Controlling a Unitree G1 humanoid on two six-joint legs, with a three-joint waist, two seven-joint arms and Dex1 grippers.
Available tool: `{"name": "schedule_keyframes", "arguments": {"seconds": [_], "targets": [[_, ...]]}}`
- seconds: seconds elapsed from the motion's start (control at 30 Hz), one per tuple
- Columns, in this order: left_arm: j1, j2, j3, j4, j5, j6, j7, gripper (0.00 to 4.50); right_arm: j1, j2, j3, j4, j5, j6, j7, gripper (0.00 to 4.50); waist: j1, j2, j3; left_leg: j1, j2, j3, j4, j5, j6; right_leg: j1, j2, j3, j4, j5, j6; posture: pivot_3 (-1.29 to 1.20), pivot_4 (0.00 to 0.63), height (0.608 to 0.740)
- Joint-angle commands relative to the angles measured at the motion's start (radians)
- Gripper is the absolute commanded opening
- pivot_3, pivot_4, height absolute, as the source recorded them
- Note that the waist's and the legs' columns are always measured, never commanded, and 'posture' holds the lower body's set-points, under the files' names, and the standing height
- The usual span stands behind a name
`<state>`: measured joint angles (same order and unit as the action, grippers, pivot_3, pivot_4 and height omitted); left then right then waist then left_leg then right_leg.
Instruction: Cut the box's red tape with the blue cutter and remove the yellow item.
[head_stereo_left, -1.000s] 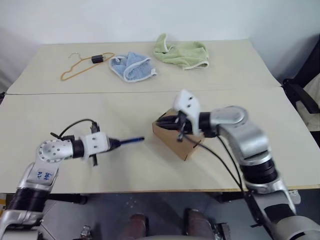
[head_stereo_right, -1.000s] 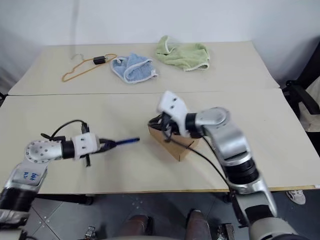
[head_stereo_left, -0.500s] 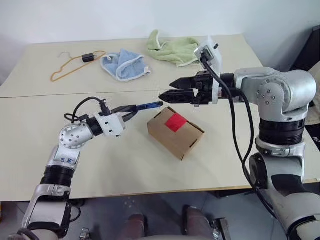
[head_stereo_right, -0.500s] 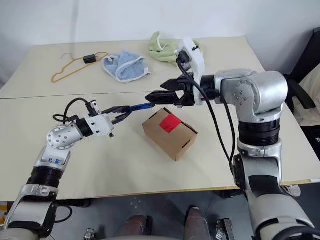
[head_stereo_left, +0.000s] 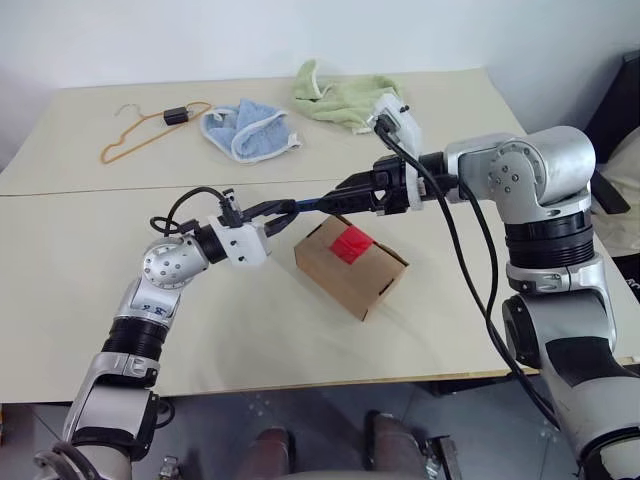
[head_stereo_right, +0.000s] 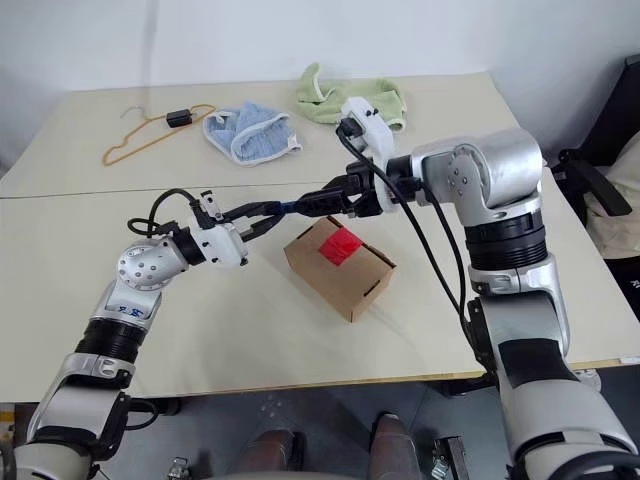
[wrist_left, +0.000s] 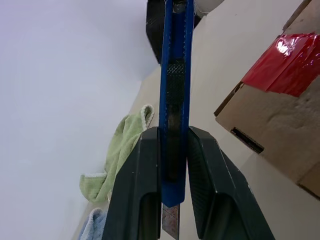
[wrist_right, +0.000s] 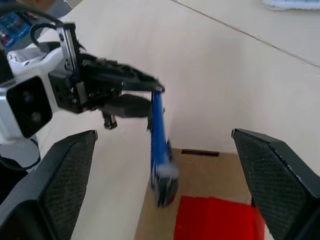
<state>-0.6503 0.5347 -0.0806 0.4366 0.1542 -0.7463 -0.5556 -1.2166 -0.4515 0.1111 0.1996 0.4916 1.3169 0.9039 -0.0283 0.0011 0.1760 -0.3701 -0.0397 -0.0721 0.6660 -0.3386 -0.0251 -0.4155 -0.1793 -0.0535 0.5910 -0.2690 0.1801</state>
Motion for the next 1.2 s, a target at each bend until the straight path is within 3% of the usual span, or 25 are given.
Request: {"name": "schedule_keyframes", "arguments": {"seconds": [0.03, 0.4, 0.67, 0.7, 0.83, 1.2], "targets": [[0.008, 0.004, 0.004, -0.046, -0.028, 0.000, 0.003, 0.40, -0.028, 0.000, 0.002, -0.004, 0.013, -0.026, 0.007, 3.90, 0.000, 0.000, 0.000, 0.000, 0.000, 0.000, 0.000, 0.000, 0.000, 0.000, 0.000, 0.000, 0.000, 0.000, 0.000, 0.00, 0.150, 0.740], [0.018, -0.002, 0.009, -0.071, -0.026, 0.030, 0.014, 0.40, -0.013, -0.010, 0.024, -0.015, 0.020, -0.025, 0.017, 0.13, 0.000, 0.000, 0.000, 0.000, 0.000, 0.000, 0.000, 0.000, 0.000, 0.000, 0.000, 0.000, 0.000, 0.000, 0.000, 0.00, 0.150, 0.740], [0.009, -0.010, 0.007, -0.071, -0.033, 0.050, 0.011, 0.40, 0.018, -0.011, 0.028, -0.035, -0.007, -0.160, 0.016, 0.11, 0.000, 0.000, 0.000, 0.000, 0.000, 0.000, 0.001, 0.000, 0.000, 0.000, 0.000, 0.000, 0.000, 0.000, 0.000, 0.00, 0.150, 0.740], [0.008, -0.011, 0.005, -0.071, -0.033, 0.052, 0.010, 0.40, 0.020, -0.016, 0.029, -0.041, 0.000, -0.157, 0.023, 0.85, 0.000, 0.000, 0.000, 0.000, 0.000, 0.000, 0.001, 0.000, 0.000, 0.000, 0.000, 0.000, 0.000, 0.000, 0.000, 0.00, 0.150, 0.740], [-0.002, -0.014, 0.002, -0.060, -0.033, 0.051, 0.008, 0.40, 0.015, -0.023, 0.054, -0.030, -0.038, -0.173, -0.011, 2.10, 0.000, 0.000, 0.000, 0.000, 0.000, 0.000, 0.001, 0.000, 0.000, 0.000, 0.000, 0.000, 0.000, 0.000, 0.000, 0.00, 0.150, 0.740], [-0.020, -0.016, 0.000, -0.037, -0.028, 0.033, 0.016, 0.40, -0.005, -0.047, 0.050, -0.014, 0.014, -0.043, 0.042, 2.12, 0.000, 0.000, 0.000, 0.000, 0.000, 0.000, 0.001, 0.000, 0.000, 0.000, 0.000, 0.000, 0.001, 0.000, 0.000, 0.00, 0.150, 0.740]]}}
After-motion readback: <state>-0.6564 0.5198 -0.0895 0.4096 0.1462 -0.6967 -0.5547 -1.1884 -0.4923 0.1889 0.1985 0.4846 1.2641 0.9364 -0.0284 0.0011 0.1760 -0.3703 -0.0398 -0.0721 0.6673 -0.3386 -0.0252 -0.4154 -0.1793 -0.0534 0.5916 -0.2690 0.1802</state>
